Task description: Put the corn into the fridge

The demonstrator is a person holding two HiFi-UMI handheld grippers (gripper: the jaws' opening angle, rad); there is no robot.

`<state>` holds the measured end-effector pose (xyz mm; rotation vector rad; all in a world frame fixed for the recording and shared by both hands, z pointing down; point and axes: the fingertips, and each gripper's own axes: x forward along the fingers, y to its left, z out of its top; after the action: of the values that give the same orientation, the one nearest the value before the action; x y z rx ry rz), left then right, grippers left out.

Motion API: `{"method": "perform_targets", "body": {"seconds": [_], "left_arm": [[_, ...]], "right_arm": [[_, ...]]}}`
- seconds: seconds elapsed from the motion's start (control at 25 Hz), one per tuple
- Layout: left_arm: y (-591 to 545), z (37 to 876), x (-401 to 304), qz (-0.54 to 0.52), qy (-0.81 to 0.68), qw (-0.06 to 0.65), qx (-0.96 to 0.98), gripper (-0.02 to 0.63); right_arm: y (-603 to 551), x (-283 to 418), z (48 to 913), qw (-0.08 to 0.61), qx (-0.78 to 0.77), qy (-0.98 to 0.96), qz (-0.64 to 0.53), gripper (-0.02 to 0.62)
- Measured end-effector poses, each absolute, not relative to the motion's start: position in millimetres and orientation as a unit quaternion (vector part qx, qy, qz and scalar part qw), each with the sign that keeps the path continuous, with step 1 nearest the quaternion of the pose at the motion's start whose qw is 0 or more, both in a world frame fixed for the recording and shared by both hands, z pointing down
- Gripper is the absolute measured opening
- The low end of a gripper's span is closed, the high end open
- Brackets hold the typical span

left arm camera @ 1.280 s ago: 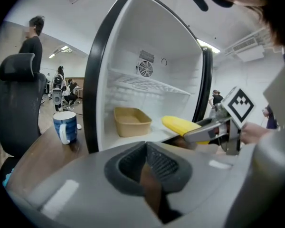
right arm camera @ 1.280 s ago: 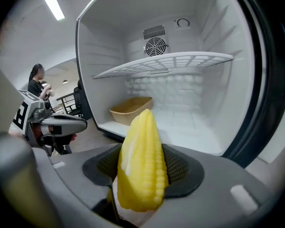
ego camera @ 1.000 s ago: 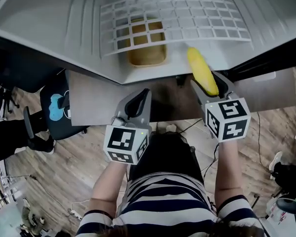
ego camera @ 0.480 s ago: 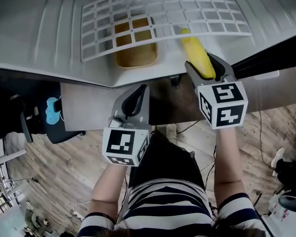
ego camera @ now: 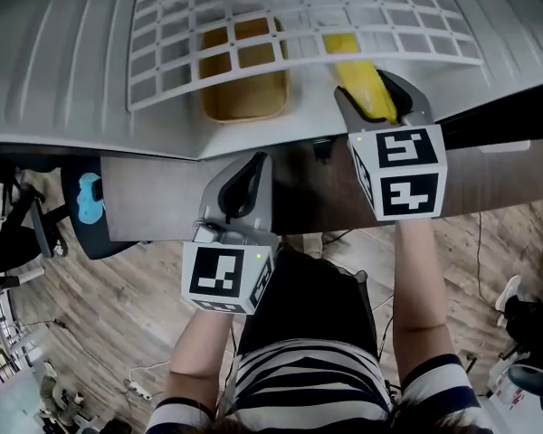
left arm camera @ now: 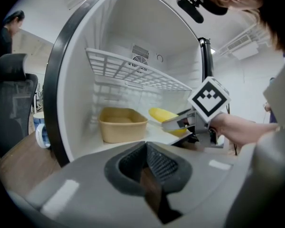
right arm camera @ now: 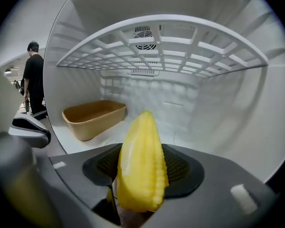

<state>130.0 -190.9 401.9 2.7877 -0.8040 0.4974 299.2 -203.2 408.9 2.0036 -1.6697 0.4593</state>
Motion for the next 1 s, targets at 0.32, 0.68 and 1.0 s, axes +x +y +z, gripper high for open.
{"method": "perform_targets", "body": {"seconds": [0.32, 0.68, 1.0], "left_arm": [[-201, 399, 130, 0.148, -0.288, 0.093, 0.942, 0.0], [-206, 403, 127, 0.146, -0.292, 0.095, 0.941, 0.0], [-201, 405, 129, 0.147, -0.284, 0.098, 0.942, 0.0]], "right_arm": [[-213, 305, 413, 0.273, 0.746, -0.59, 0.144, 0.256], [-223, 309, 414, 0.294, 0.745, -0.584, 0.134, 0.258], [-221, 311, 415, 0.285, 0.748, -0.58, 0.151, 0.258]]}}
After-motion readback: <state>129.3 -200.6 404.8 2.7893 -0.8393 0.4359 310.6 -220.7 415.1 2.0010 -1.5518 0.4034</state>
